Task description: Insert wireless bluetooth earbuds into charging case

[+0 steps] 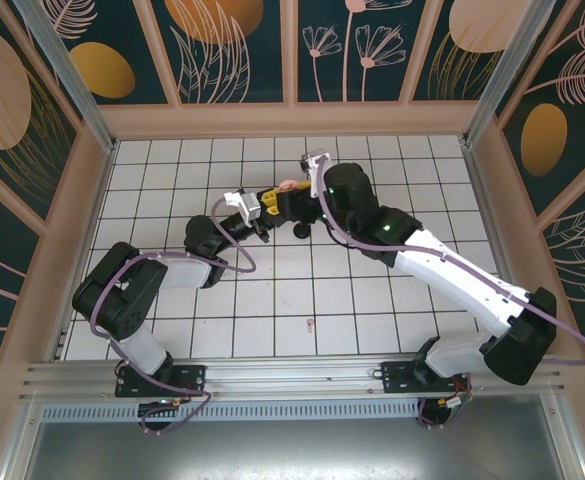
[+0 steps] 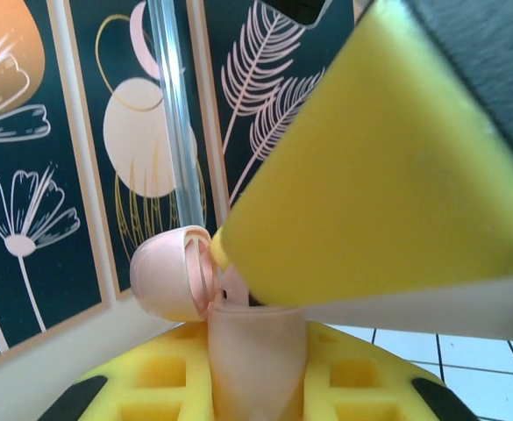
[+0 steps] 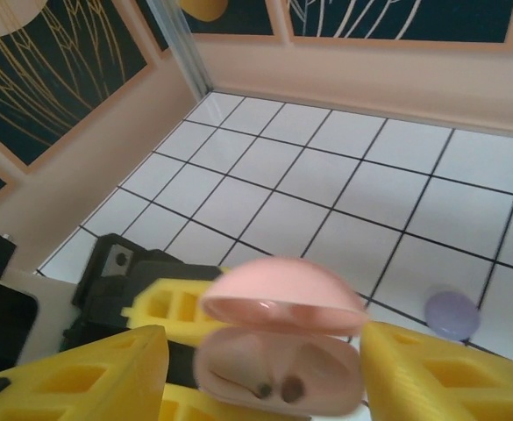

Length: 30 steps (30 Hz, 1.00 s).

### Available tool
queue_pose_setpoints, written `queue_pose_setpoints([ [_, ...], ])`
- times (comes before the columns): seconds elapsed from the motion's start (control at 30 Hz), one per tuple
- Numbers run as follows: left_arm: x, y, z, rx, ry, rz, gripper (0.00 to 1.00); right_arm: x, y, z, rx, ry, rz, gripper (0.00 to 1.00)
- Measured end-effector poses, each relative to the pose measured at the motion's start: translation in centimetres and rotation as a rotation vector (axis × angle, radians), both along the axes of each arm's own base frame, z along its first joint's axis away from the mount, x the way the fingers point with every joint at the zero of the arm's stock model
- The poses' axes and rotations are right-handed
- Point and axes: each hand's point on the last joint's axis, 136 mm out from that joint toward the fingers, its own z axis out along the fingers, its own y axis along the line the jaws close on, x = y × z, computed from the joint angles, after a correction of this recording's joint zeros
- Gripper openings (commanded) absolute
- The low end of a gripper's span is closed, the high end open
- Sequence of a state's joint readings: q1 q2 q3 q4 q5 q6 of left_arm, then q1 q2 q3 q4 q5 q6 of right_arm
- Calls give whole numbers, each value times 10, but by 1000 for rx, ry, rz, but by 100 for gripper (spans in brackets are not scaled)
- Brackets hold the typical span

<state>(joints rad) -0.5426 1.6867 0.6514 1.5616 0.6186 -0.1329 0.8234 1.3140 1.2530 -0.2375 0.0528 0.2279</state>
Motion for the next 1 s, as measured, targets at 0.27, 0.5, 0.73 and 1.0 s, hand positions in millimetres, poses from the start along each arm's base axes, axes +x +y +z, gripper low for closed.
queue_pose_setpoints([
  [0.27,-2,4,1,-15,-7,13,0,-18,-54,40,115,4,-118,64],
  [0.5,-14,13,0,-15,1,22,0,-43,-83,-5,142,137,-184,64],
  [0.73,-33,24,4,-21,-8,22,0,-64,-86,-115,13,436,-226,61],
  [1.0,-52,37,-1,-20,4,28,0,-119,-78,-211,-164,717,-233,58],
])
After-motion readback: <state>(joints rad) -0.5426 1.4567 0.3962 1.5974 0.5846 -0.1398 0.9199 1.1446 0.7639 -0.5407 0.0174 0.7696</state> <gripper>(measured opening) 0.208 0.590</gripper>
